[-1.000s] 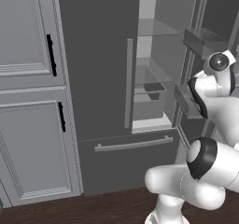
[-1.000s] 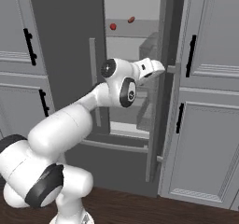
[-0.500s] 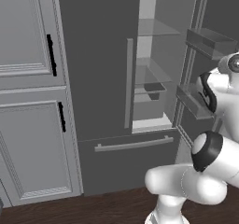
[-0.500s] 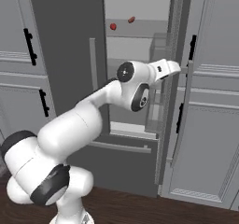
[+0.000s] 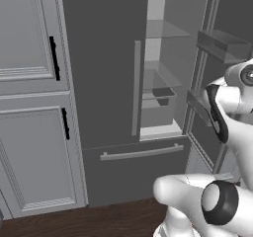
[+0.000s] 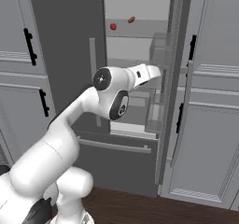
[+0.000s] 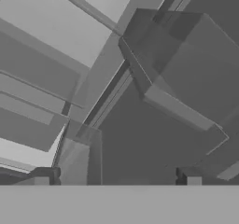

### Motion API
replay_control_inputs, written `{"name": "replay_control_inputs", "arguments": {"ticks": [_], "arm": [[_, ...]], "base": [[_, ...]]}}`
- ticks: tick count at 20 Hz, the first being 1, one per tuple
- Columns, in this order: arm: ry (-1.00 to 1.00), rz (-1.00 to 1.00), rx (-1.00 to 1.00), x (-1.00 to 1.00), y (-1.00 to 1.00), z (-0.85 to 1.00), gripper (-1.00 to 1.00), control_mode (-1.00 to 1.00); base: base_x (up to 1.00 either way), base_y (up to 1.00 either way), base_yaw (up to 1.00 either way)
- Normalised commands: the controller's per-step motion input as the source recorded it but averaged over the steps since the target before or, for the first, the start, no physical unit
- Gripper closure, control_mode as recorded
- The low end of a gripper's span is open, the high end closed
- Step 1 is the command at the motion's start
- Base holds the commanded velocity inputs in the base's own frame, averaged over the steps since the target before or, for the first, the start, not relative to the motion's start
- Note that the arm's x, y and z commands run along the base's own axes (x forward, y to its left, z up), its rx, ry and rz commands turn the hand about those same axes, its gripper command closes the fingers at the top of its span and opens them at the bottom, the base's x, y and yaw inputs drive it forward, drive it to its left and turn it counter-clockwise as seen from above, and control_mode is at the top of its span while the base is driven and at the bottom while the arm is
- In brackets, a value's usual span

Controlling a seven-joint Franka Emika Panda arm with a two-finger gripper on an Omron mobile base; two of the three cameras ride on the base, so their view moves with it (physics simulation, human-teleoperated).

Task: Take the strawberry from the fridge and place it on top of the pancake, located on the dining counter.

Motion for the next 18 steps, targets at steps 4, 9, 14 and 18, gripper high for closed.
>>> {"name": "replay_control_inputs", "arguments": {"ticks": [4,9,14,18], "arm": [[0.00,0.00,0.11,0.00,1.00,0.00,-1.00,-1.00],[0.00,-0.03,0.10,0.00,1.00,0.00,-1.00,-1.00],[0.00,0.00,0.19,0.00,0.95,-0.06,-1.00,-1.00],[0.00,0.00,0.28,0.00,0.85,0.00,-1.00,-1.00]], "base": [[0.00,0.00,0.00],[0.00,0.00,0.00],[0.00,0.00,0.00],[0.00,0.00,0.00]]}}
